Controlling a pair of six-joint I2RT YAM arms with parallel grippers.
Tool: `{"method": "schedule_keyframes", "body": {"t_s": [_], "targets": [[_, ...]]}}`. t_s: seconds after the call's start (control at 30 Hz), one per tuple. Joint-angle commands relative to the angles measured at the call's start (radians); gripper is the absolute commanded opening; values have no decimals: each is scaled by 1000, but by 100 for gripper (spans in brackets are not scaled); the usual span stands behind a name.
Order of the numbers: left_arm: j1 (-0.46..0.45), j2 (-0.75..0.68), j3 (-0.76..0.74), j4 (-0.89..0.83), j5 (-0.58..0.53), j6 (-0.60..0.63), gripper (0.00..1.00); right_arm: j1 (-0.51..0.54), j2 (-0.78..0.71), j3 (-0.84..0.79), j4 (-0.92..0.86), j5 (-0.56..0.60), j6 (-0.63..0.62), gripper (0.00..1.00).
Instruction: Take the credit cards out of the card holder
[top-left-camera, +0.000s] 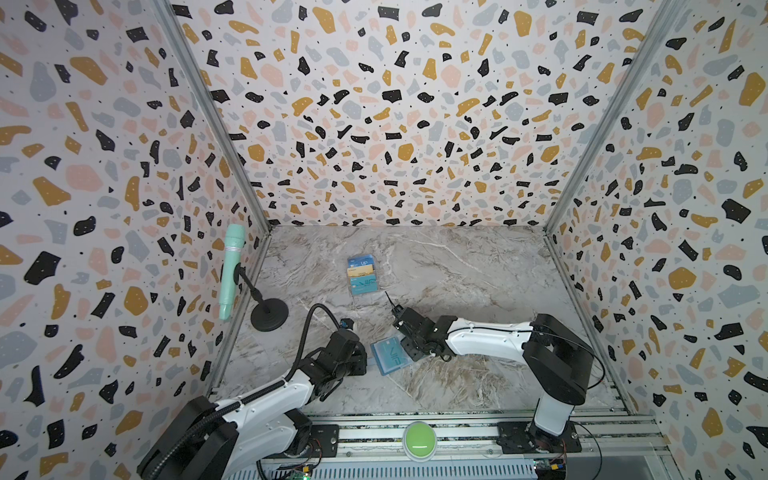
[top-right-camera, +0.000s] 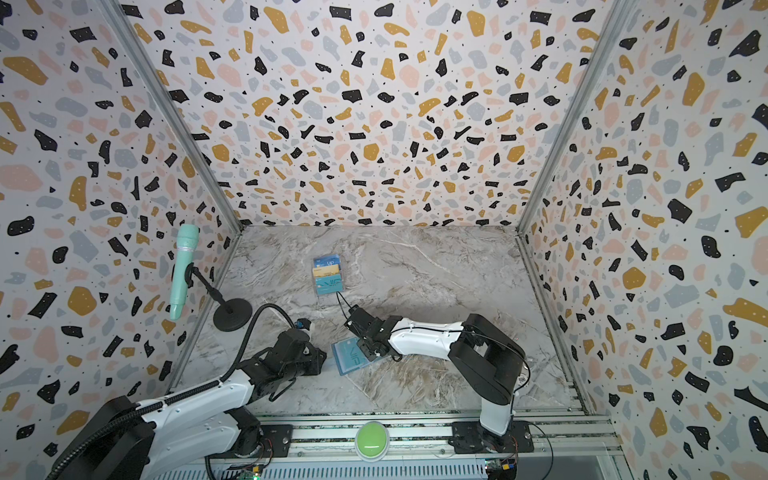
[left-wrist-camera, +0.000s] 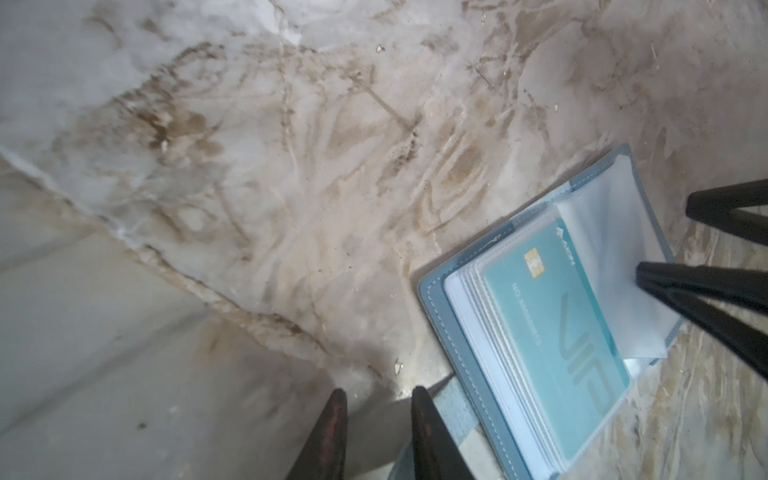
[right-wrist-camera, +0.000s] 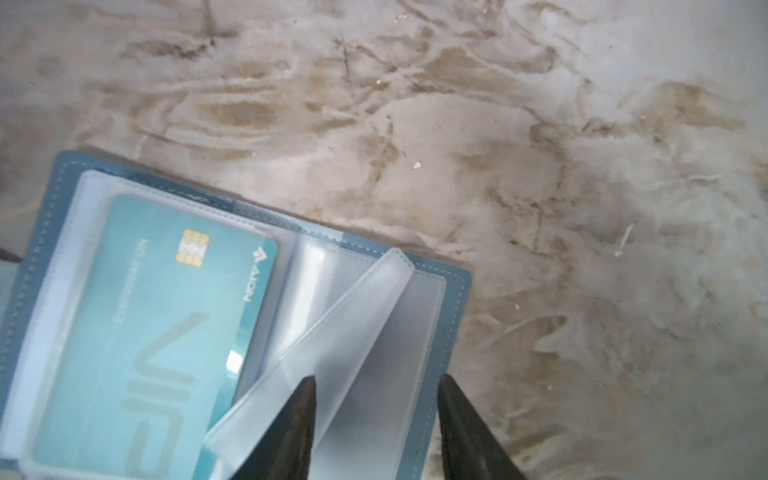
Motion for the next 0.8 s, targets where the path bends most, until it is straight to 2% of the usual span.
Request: {"method": "schedule_keyframes", "body": {"t_s": [0.0,0.3,0.4,0.57,0.77], "targets": [[-3,2,53,-45,2,45,29,-19,-67,-14,-55,21,14,47],[-3,51,153,-47,59,122,29,-49,-123,26,-145,64,18,46],[-5,74,164,-39,73,129,28,-55,-151,52,-174,40,21,46],[-19,83,155,20,126,148,27,-100,-233,8,-73,-252,-3,46],[-64,100,154,50,144,168,23,-171,-252,-69,48,-537,-9,47]]}}
